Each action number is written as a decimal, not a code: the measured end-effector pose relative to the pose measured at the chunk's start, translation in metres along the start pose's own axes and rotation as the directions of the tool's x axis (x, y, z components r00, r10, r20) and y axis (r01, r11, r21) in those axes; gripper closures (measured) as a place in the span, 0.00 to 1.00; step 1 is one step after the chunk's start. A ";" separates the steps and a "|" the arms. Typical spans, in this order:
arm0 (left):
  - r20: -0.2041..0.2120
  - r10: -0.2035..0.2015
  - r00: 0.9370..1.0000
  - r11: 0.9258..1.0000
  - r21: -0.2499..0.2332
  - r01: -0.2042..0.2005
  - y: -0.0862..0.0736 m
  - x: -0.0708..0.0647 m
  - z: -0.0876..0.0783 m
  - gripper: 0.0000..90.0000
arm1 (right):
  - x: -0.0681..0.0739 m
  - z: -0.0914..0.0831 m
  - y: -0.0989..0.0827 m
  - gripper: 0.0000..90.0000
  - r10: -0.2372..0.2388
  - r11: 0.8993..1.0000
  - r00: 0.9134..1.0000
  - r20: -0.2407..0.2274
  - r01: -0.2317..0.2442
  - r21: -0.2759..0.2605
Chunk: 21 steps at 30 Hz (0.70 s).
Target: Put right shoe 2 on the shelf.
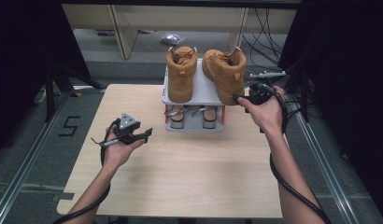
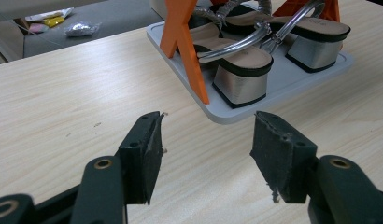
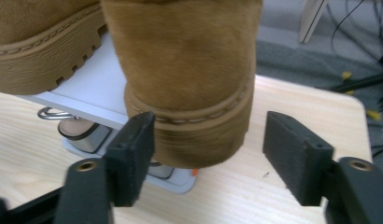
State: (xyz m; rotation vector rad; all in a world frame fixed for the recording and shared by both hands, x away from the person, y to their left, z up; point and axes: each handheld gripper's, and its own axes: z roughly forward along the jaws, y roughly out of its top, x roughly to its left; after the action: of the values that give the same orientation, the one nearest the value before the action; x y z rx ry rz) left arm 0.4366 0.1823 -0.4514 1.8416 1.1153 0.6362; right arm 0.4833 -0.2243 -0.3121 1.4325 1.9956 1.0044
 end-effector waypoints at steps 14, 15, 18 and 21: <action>-0.004 0.000 1.000 1.000 0.004 0.000 -0.001 0.003 -0.002 0.47 | 0.015 0.031 0.001 0.14 -0.033 0.999 0.999 0.041 0.032 0.015; -0.004 -0.001 1.000 1.000 0.004 0.001 -0.002 0.003 -0.002 0.47 | 0.017 0.034 0.001 0.13 -0.030 1.000 0.998 0.050 0.029 0.008; -0.004 -0.004 1.000 1.000 0.004 0.004 -0.002 0.004 -0.002 0.47 | 0.018 0.040 0.001 0.10 -0.038 0.999 0.998 0.058 0.037 0.015; -0.003 -0.002 1.000 1.000 0.004 0.002 -0.002 0.004 -0.003 0.47 | 0.017 0.049 0.001 0.07 -0.029 0.999 0.997 0.065 0.028 0.016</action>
State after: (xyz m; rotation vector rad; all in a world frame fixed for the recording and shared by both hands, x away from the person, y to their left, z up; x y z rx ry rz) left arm 0.4358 0.1876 -0.4519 1.8431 1.1216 0.6364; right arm 0.5140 -0.1942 -0.3404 1.4225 1.9751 0.9208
